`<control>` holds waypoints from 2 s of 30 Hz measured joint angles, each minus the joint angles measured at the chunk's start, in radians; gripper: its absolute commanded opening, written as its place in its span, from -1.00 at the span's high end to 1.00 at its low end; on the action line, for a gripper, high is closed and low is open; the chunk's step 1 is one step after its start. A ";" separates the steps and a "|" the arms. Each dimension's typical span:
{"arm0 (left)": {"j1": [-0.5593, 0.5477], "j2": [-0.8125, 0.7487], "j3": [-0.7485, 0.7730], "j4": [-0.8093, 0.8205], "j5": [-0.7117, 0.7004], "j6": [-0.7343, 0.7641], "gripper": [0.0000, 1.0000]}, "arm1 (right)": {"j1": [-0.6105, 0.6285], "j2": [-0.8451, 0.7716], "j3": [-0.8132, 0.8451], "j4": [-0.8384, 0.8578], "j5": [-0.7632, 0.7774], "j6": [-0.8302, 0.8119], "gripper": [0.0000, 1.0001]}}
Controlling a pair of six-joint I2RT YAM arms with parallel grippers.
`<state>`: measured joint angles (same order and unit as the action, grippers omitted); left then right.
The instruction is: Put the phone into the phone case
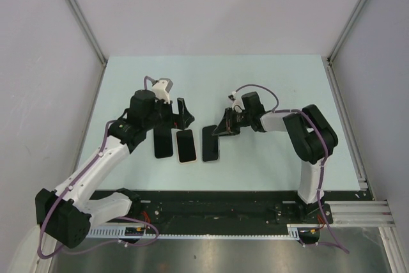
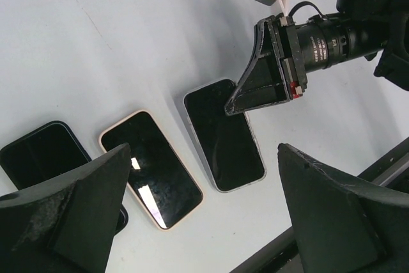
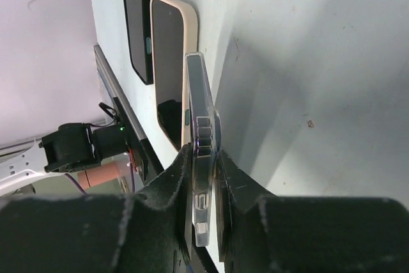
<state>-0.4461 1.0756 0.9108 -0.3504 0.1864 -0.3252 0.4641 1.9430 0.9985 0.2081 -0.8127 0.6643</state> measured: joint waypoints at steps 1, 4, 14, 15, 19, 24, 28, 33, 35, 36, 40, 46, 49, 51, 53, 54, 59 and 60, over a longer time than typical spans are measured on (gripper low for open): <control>0.001 0.000 0.000 -0.001 0.000 0.003 -1.00 | -0.001 0.008 0.008 -0.006 -0.003 -0.003 0.61; 0.003 0.000 0.000 -0.004 0.000 0.005 -0.99 | -0.006 0.039 0.037 -0.029 -0.014 -0.007 0.38; 0.004 0.000 0.000 -0.005 0.000 0.005 -0.99 | -0.056 0.060 0.078 -0.116 0.023 -0.066 -0.70; 0.004 0.000 0.000 -0.005 0.000 0.006 -1.00 | -0.062 0.055 0.083 -0.125 0.015 -0.063 -0.99; 0.004 -0.005 -0.002 -0.001 0.005 0.011 -0.99 | -0.076 -0.025 0.094 -0.199 0.038 -0.116 -0.99; 0.006 -0.051 -0.016 0.047 0.062 0.000 -0.99 | -0.074 -0.211 0.094 -0.355 0.092 -0.182 -0.99; 0.007 -0.084 -0.016 0.103 0.140 -0.017 -0.99 | -0.033 -0.412 0.094 -0.462 0.181 -0.221 -0.99; 0.008 -0.133 -0.039 0.158 0.219 -0.052 -1.00 | 0.009 -0.645 0.070 -0.495 0.261 -0.215 -0.99; 0.008 -0.172 -0.065 0.176 0.237 -0.065 -1.00 | 0.009 -0.732 0.011 -0.484 0.293 -0.200 -0.99; 0.008 -0.198 -0.083 0.192 0.240 -0.068 -0.99 | 0.009 -0.773 -0.029 -0.474 0.311 -0.188 -1.00; 0.008 -0.279 -0.126 0.222 0.240 -0.077 -0.99 | 0.006 -0.901 -0.191 -0.444 0.374 -0.122 -0.99; 0.008 -0.307 -0.156 0.249 0.236 -0.078 -0.99 | 0.006 -1.029 -0.298 -0.431 0.435 -0.053 -0.99; 0.008 -0.294 -0.163 0.251 0.237 -0.079 -1.00 | 0.006 -1.075 -0.298 -0.412 0.464 -0.047 -0.99; 0.008 -0.286 -0.168 0.256 0.237 -0.079 -0.99 | 0.006 -1.104 -0.298 -0.405 0.481 -0.045 -0.99; 0.008 -0.286 -0.179 0.263 0.237 -0.082 -0.99 | 0.005 -1.122 -0.298 -0.397 0.493 -0.043 -0.99; 0.008 -0.286 -0.185 0.265 0.237 -0.085 -0.99 | 0.004 -1.129 -0.298 -0.394 0.496 -0.043 -0.99; 0.008 -0.276 -0.191 0.267 0.237 -0.086 -1.00 | 0.003 -1.134 -0.298 -0.388 0.515 -0.038 -1.00; 0.008 -0.275 -0.191 0.267 0.237 -0.086 -1.00 | 0.003 -1.134 -0.298 -0.387 0.517 -0.036 -0.99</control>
<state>-0.4377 0.8009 0.7197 -0.0834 0.4236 -0.4110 0.4671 0.8089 0.7010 -0.1791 -0.2955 0.6281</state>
